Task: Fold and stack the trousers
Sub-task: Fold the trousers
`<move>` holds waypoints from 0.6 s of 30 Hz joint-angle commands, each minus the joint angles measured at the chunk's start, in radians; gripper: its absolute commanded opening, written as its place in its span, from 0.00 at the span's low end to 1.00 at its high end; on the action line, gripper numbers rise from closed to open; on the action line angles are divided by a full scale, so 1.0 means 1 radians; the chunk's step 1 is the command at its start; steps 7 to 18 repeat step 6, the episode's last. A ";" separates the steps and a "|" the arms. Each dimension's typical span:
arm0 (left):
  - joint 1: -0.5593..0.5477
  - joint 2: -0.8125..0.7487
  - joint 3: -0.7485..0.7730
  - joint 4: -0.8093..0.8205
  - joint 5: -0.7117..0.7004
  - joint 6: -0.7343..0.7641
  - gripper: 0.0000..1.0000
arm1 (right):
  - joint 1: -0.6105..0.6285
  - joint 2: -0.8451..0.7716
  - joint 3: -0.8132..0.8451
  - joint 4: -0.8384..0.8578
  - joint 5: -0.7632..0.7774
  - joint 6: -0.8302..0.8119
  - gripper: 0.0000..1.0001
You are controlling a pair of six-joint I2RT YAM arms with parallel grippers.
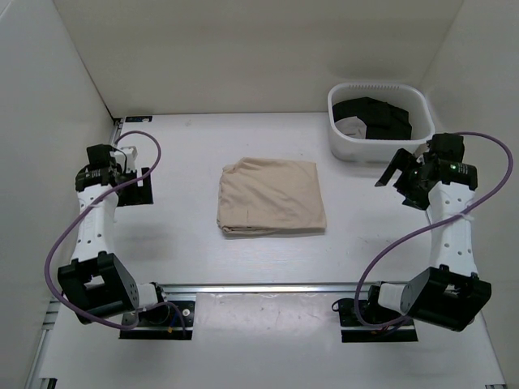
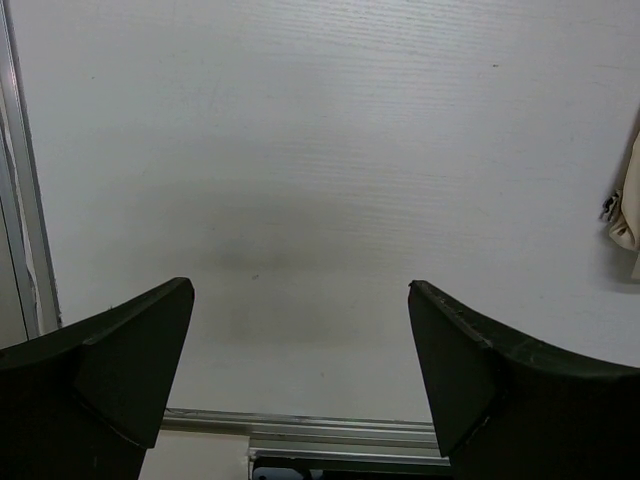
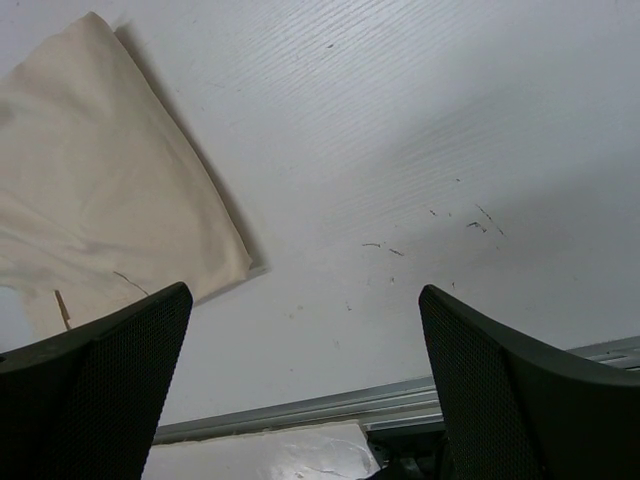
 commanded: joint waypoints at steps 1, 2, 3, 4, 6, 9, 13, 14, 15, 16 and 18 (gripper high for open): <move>0.001 -0.052 -0.017 0.014 0.021 -0.011 1.00 | -0.004 -0.032 0.019 -0.012 0.010 -0.004 0.99; 0.001 -0.052 -0.017 0.014 0.021 -0.011 1.00 | -0.004 -0.032 0.019 -0.012 0.010 -0.004 0.99; 0.001 -0.052 -0.017 0.014 0.021 -0.011 1.00 | -0.004 -0.032 0.010 -0.012 0.001 -0.004 0.99; 0.001 -0.052 -0.017 0.014 0.021 -0.011 1.00 | -0.004 -0.043 0.010 -0.012 0.001 -0.004 0.99; 0.001 -0.052 -0.017 0.014 0.021 -0.011 1.00 | -0.004 -0.043 0.010 -0.002 0.010 -0.004 0.99; 0.001 -0.052 -0.017 0.014 0.021 -0.011 1.00 | -0.004 -0.043 0.010 -0.002 0.010 -0.004 0.99; 0.001 -0.052 -0.017 0.014 0.021 -0.011 1.00 | -0.004 -0.043 0.010 -0.002 0.010 -0.004 0.99; 0.001 -0.052 -0.017 0.014 0.021 -0.011 1.00 | -0.004 -0.043 0.010 -0.002 0.010 -0.004 0.99; 0.001 -0.052 -0.017 0.014 0.021 -0.011 1.00 | -0.004 -0.043 0.010 -0.002 0.010 -0.004 0.99; 0.001 -0.052 -0.017 0.014 0.021 -0.011 1.00 | -0.004 -0.043 0.010 -0.002 0.010 -0.004 0.99; 0.001 -0.052 -0.017 0.014 0.021 -0.011 1.00 | -0.004 -0.043 0.010 -0.002 0.010 -0.004 0.99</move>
